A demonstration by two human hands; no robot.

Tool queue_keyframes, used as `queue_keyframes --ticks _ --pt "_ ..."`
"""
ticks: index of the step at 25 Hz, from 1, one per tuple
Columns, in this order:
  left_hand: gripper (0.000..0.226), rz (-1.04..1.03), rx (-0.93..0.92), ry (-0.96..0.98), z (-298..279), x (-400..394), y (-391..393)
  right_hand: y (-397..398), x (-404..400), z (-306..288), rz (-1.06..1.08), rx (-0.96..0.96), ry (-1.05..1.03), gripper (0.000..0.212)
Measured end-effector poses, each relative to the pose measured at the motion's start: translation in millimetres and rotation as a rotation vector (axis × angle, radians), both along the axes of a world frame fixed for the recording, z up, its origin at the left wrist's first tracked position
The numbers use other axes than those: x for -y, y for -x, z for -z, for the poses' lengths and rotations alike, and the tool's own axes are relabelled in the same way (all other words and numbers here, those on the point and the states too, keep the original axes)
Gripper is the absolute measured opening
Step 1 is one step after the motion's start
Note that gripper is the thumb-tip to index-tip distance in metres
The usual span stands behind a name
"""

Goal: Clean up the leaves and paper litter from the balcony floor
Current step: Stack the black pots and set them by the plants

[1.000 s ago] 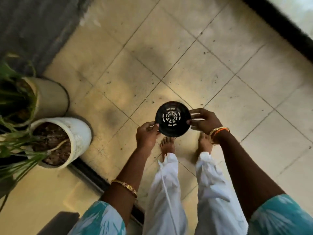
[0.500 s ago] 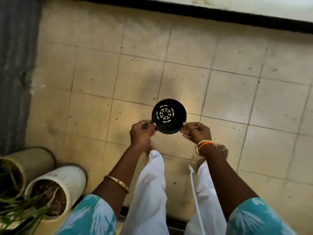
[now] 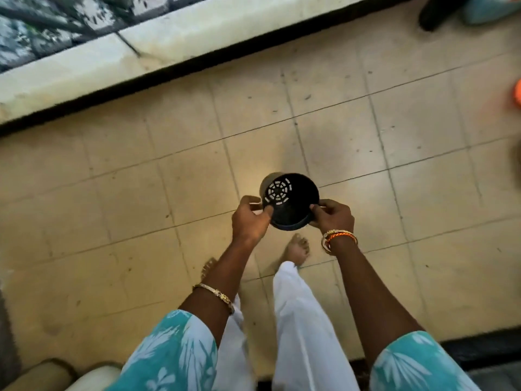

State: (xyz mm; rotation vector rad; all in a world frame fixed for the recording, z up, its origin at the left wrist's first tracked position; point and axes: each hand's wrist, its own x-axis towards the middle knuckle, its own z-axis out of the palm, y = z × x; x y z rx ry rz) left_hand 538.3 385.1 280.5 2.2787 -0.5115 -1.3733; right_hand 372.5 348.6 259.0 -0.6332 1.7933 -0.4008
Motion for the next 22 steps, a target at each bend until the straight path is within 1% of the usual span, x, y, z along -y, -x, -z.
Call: queue_keyframes --ticks 2,3,5,8,10,12,14,17,19,22 --pt "0.017 0.064 0.027 0.086 -0.6 39.6 37.1 42.2 31.9 -2.1 0.06 0.006 -0.007 0.021" --pt "0.015 0.064 0.007 0.118 -2.5 58.2 52.4 59.2 46.5 -3.3 0.097 0.015 -0.007 0.021" --pt "0.017 0.012 -0.104 0.125 -4.9 98.6 83.2 90.9 77.3 -8.2 0.19 0.024 0.013 0.018" --pt "0.022 -0.003 -0.279 0.102 -4.1 168.8 124.9 132.8 134.7 -10.2 0.365 0.047 0.08 0.011" --pt "0.023 0.01 -0.355 0.089 3.1 215.3 146.8 156.8 177.1 -4.0 0.421 0.04 0.114 0.013" --pt "0.022 0.032 -0.344 0.075 13.7 262.8 167.2 179.3 220.3 7.1 0.439 0.015 0.086 0.02" --pt "0.018 0.03 -0.32 0.089 22.6 308.3 185.7 195.7 262.2 17.3 0.435 0.042 0.014 0.023" --pt "0.011 0.046 -0.261 0.097 33.7 378.2 206.0 214.6 325.0 31.8 0.474 0.096 -0.079 0.023" --pt "0.011 0.077 -0.233 0.114 43.1 420.0 215.1 223.1 360.0 40.3 0.49 0.131 -0.11 0.016" --pt "0.013 0.118 -0.193 0.109 59.1 475.2 229.7 237.6 410.2 58.2 0.487 0.117 -0.129 0.023"
